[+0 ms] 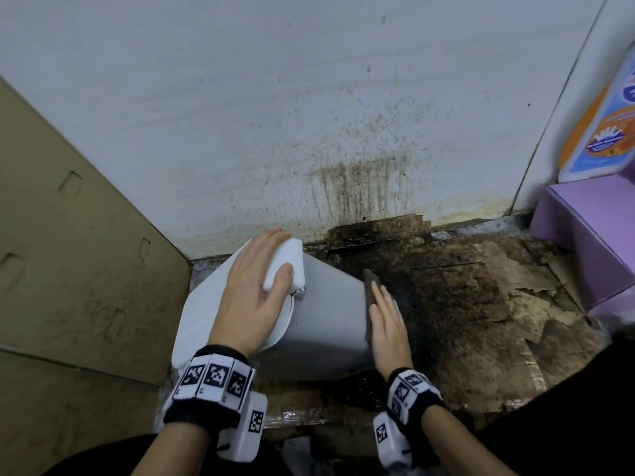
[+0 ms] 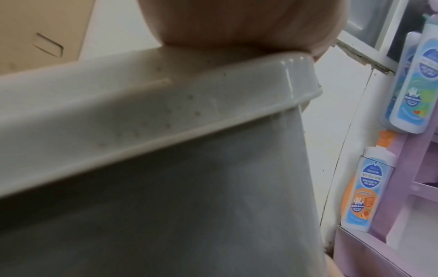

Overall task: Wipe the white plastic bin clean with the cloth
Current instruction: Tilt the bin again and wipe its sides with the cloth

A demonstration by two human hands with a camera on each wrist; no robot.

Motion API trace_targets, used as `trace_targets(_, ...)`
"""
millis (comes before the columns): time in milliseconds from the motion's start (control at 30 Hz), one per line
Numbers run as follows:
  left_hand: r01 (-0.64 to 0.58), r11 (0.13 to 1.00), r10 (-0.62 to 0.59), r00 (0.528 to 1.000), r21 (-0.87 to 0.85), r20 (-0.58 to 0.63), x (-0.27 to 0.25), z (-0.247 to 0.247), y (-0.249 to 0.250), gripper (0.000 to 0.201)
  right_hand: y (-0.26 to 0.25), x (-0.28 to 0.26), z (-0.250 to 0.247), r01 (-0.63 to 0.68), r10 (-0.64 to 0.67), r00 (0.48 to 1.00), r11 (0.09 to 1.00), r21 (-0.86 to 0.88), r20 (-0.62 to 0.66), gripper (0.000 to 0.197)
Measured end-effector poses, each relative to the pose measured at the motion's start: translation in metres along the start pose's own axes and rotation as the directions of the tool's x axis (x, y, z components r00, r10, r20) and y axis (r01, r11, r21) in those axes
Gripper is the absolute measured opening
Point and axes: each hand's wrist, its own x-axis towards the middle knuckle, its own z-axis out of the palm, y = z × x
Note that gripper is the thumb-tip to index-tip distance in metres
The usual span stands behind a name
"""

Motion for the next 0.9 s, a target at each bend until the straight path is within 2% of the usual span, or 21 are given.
trace_targets(133, -0.002, 1.0, 0.002, 1.0, 0.004, 0.0, 0.001, 0.002, 0.002, 0.052, 0.009, 0.008, 0.0, -0.087, 0.087, 0.996, 0.996, 0.01, 0.004, 0.047)
trace_targets(200, 0.007, 1.0, -0.007, 1.0, 0.005, -0.001, 0.002, 0.002, 0.002, 0.054, -0.008, 0.007, 0.006, -0.073, 0.074, 0.997, 0.996, -0.041, 0.006, 0.048)
trace_targets(267, 0.005, 1.0, -0.005, 1.0, 0.013, -0.004, 0.003, 0.003, 0.002, 0.055, -0.035, -0.002, 0.014, -0.047, 0.047, 0.998, 0.999, 0.005, -0.036, 0.05)
trace_targets(367, -0.021, 0.999, 0.022, 1.0, 0.036, -0.021, 0.004, 0.007, 0.004, 0.055, -0.086, -0.022, 0.027, 0.092, -0.083, 0.994, 0.988, 0.125, -0.074, 0.056)
trace_targets(433, -0.03, 0.998, 0.032, 0.999, 0.047, -0.029, 0.004, 0.009, 0.005, 0.055, -0.12, -0.038, 0.032, 0.223, -0.215, 0.974, 0.963, 0.155, -0.063, 0.05)
trace_targets(500, -0.033, 0.998, 0.034, 0.999, 0.046, -0.032, 0.003, 0.009, 0.004, 0.055, -0.139, -0.047, 0.034, 0.296, -0.291, 0.955, 0.941, 0.166, -0.053, 0.045)
trace_targets(667, -0.036, 0.999, 0.037, 0.999, 0.036, -0.02, 0.001, 0.007, 0.004, 0.054, -0.108, -0.041, 0.026, 0.342, -0.341, 0.939, 0.939, 0.019, -0.052, 0.052)
trace_targets(733, -0.036, 0.999, 0.037, 0.999, 0.027, -0.02, 0.001, 0.005, 0.003, 0.052, -0.075, -0.03, 0.021, 0.27, -0.27, 0.961, 0.963, -0.011, -0.062, 0.054)
trace_targets(800, -0.028, 0.999, 0.028, 1.0, 0.018, -0.013, 0.0, 0.003, 0.003, 0.05, -0.033, -0.019, 0.012, 0.119, -0.118, 0.991, 0.993, 0.013, -0.07, 0.053)
trace_targets(900, -0.02, 1.0, 0.02, 1.0, 0.009, 0.002, -0.001, 0.002, 0.004, 0.05, 0.015, -0.007, -0.004, -0.096, 0.099, 0.994, 0.994, 0.052, -0.047, 0.046)
